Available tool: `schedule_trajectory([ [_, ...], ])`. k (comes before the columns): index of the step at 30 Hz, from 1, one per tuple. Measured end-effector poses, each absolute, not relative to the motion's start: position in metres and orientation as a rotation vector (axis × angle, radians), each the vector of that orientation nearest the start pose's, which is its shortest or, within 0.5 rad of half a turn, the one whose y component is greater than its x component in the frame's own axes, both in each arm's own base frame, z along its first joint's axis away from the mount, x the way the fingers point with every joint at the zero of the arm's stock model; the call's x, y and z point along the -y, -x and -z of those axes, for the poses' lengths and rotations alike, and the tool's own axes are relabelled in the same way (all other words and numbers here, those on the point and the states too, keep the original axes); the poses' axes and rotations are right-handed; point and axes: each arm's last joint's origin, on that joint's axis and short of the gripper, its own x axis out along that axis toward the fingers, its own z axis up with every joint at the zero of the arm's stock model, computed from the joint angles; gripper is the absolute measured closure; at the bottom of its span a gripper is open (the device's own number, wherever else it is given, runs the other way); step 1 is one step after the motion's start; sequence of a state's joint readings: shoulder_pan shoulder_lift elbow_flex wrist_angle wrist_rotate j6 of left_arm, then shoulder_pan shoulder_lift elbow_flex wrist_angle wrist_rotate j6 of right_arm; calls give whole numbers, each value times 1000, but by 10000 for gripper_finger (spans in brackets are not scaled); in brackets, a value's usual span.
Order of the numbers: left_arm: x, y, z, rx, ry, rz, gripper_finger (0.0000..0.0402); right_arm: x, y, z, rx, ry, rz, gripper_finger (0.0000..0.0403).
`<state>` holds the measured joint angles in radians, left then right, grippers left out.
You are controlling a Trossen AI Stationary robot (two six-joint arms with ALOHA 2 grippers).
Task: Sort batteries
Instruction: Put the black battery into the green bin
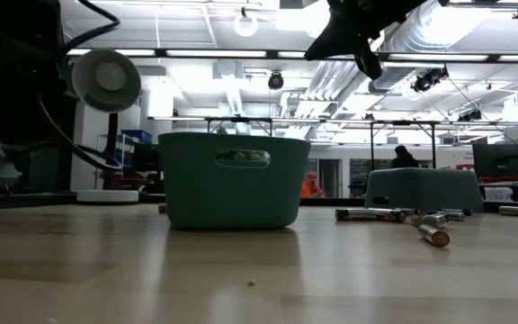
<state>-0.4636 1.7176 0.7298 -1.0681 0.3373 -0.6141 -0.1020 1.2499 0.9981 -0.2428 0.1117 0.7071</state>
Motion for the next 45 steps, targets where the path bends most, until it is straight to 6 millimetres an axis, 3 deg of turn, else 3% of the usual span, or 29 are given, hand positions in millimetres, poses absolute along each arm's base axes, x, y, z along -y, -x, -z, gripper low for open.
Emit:
schedule_trajectory([
  [5,92,-179,-126,-2116,187,-227,241,31,-272,-305,-400,-687,375,403],
  [12,88,-185,-183,-1813,244,-317,241,31,-272,-305,-404,-687,376,403],
  [15,88,-182,-205,-1572,405,-430,241,31,-272,-305,-410,-680,374,403],
  [18,88,-173,-214,-1371,641,-592,241,31,-272,-304,-418,-681,364,403],
  [22,97,-158,-204,-1374,751,-707,241,31,-271,-303,-437,-651,359,403],
  [26,106,-147,-181,-1493,665,-681,241,33,-271,-303,-439,-632,364,403],
  [37,94,-148,-127,-1583,576,-591,244,40,-270,-303,-431,-642,391,403],
  [40,92,-151,-124,-1593,602,-599,281,39,-270,-303,-434,-653,379,403],
  [43,91,-157,-128,-1557,637,-587,359,36,-270,-303,-440,-668,365,403],
  [45,91,-163,-134,-1509,650,-574,384,33,-271,-303,-444,-667,354,403],
])
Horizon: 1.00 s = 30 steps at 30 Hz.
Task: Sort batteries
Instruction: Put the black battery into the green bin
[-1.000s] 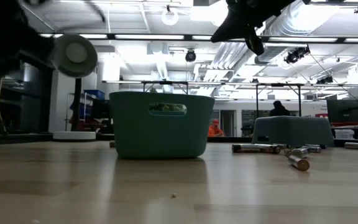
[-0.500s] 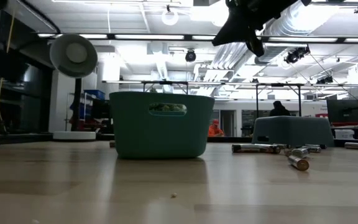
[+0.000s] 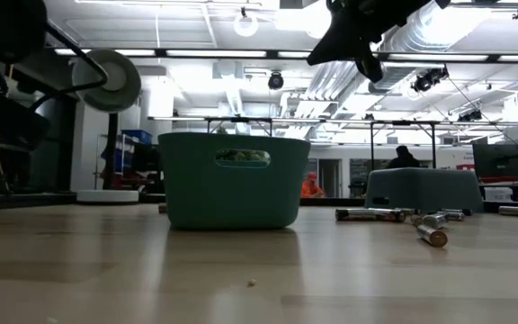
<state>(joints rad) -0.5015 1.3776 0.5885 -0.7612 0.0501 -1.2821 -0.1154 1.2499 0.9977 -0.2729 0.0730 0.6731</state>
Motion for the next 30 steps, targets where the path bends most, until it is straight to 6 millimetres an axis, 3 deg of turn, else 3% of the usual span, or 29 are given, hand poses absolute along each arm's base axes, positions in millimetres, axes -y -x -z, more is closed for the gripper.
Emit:
schedule_trajectory([
  [7,87,-205,-192,-1117,607,-548,394,23,-266,-315,-381,-680,297,403],
  [10,74,-223,-228,-898,533,-551,394,20,-261,-325,-325,-672,262,403],
  [12,65,-236,-241,-809,473,-505,394,18,-257,-332,-286,-662,241,403],
  [16,43,-269,-251,-638,415,-381,394,15,-251,-337,-274,-645,223,403],
  [21,20,-300,-235,-610,430,-292,364,10,-251,-337,-288,-639,205,403],
  [26,5,-308,-233,-668,449,-254,290,8,-251,-337,-294,-632,201,403],
  [30,1,-303,-249,-735,405,-215,247,15,-252,-333,-316,-639,235,403],
])
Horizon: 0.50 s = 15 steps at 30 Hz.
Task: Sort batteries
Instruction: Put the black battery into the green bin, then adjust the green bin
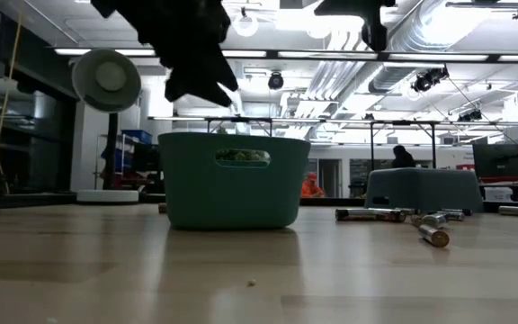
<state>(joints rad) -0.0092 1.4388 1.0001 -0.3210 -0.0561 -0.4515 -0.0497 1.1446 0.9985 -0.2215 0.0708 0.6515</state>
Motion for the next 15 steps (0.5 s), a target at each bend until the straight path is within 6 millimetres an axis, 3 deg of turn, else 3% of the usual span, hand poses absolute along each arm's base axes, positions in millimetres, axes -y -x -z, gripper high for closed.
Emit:
schedule_trajectory([
  [5,4,-283,-267,-756,394,-216,233,30,-273,-299,-506,-735,230,403],
  [10,19,-246,-288,-626,390,-306,238,43,-306,-241,-718,-759,294,403],
  [15,33,-205,-288,-509,478,-422,239,44,-326,-187,-908,-792,318,403],
])
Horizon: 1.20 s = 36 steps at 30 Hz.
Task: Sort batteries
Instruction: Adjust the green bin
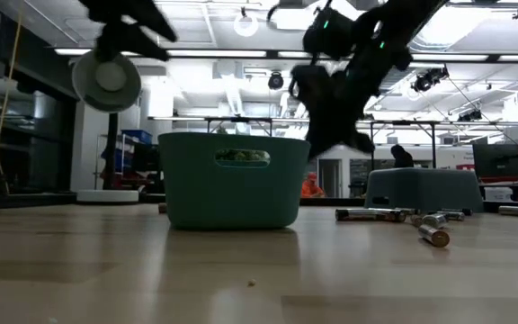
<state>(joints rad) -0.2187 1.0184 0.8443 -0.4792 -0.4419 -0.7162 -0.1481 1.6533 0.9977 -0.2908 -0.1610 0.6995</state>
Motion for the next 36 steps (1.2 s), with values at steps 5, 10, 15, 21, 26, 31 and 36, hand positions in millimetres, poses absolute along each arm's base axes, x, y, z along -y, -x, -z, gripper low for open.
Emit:
schedule_trajectory([
  [5,46,-182,-269,-460,587,-482,239,22,-339,-151,-1013,-799,288,403],
  [10,54,-177,-248,-475,644,-529,239,-6,-362,-134,-1008,-813,218,403],
  [15,50,-177,-236,-526,644,-600,239,-42,-390,-147,-978,-740,51,403],
  [21,32,-180,-234,-544,564,-672,239,-59,-395,-171,-1054,-552,-6,403],
  [26,4,-184,-234,-550,536,-760,239,-32,-381,-199,-1114,-427,167,403],
  [31,-16,-189,-238,-547,515,-742,239,18,-376,-207,-1061,-435,398,403],
  [36,-26,-193,-243,-499,478,-735,239,54,-385,-196,-981,-499,468,403],
])
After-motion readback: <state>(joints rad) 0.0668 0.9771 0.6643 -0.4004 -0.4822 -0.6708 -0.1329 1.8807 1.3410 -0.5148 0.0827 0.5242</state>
